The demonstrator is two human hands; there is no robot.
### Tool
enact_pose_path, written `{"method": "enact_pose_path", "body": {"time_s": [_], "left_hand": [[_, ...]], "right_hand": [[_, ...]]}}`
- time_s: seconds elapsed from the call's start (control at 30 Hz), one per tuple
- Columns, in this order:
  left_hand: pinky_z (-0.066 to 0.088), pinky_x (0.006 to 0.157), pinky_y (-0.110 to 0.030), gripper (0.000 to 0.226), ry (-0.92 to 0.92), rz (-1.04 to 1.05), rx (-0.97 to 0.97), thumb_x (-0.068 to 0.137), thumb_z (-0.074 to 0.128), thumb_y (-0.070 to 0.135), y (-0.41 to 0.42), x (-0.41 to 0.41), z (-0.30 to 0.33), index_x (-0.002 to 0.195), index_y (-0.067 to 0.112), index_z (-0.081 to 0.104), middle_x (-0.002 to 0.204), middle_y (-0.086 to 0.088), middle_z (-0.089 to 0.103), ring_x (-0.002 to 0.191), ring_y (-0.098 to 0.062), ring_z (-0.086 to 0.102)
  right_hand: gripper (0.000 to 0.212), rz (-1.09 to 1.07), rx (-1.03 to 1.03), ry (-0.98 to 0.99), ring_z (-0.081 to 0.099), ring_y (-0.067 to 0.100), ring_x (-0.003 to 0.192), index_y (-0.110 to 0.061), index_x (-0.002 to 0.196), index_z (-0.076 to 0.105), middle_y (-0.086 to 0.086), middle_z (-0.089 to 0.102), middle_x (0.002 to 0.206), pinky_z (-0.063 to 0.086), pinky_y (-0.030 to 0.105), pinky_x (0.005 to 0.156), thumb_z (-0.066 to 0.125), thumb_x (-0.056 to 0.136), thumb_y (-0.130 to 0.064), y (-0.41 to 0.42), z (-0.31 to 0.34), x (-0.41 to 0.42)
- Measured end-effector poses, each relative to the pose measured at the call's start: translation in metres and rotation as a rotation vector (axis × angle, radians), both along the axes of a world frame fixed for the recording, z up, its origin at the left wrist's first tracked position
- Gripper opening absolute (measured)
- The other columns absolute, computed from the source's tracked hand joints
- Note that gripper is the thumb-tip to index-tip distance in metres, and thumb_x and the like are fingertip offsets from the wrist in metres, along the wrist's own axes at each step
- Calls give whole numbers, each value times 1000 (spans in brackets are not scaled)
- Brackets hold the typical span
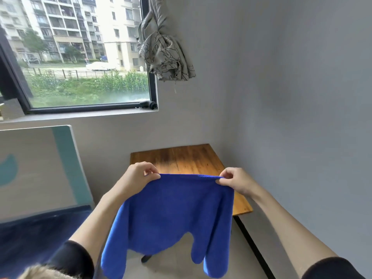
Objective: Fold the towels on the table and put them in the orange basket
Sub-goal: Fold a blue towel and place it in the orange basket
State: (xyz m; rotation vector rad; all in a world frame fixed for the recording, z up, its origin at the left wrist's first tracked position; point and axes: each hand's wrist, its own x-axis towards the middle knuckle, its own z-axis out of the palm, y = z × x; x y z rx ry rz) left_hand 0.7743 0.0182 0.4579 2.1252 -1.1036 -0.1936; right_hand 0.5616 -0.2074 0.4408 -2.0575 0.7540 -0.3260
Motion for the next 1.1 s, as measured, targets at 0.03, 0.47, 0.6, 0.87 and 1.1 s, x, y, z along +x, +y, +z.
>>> {"method": "enact_pose_path", "body": {"time_s": [0.03,0.47,0.6,0.87,1.1], "left_hand": [[36,59,-13,25,4,1,76,85,66,22,-2,12,-7,67,37,58,77,12,55,66,-3,48],[35,56,-21,22,119,186,366,81,68,38,-59,92,-84,67,23,59,72,7,56,68,-5,50],[38,59,-21,15,98,118,449,86,63,33,-83,116,-104,74,27,58,79,9,54,74,-7,50],[40,61,-30,28,62,250,448,86,59,48,-127,183,-134,68,28,51,75,9,54,73,-14,53],[43,71,-31,15,53,169,517,94,50,33,-181,273,-173,96,20,58,93,3,60,90,-17,51]], "right_hand": [[16,0,-9,20,58,10,71,-19,70,59,-6,63,74,42,21,59,70,79,-28,-7,-4,8],[24,226,96,350,59,12,84,-20,72,61,-4,65,88,45,25,73,61,87,-39,-114,-62,84],[21,205,57,398,56,12,86,-21,70,61,-6,62,87,43,26,75,50,88,-17,-146,-75,105],[11,40,-352,366,56,18,83,-22,85,59,-4,61,88,44,27,65,51,91,-26,-197,-104,187],[31,-114,-613,506,49,20,66,-20,78,48,0,60,76,31,26,52,46,93,-47,-243,-147,277]]}}
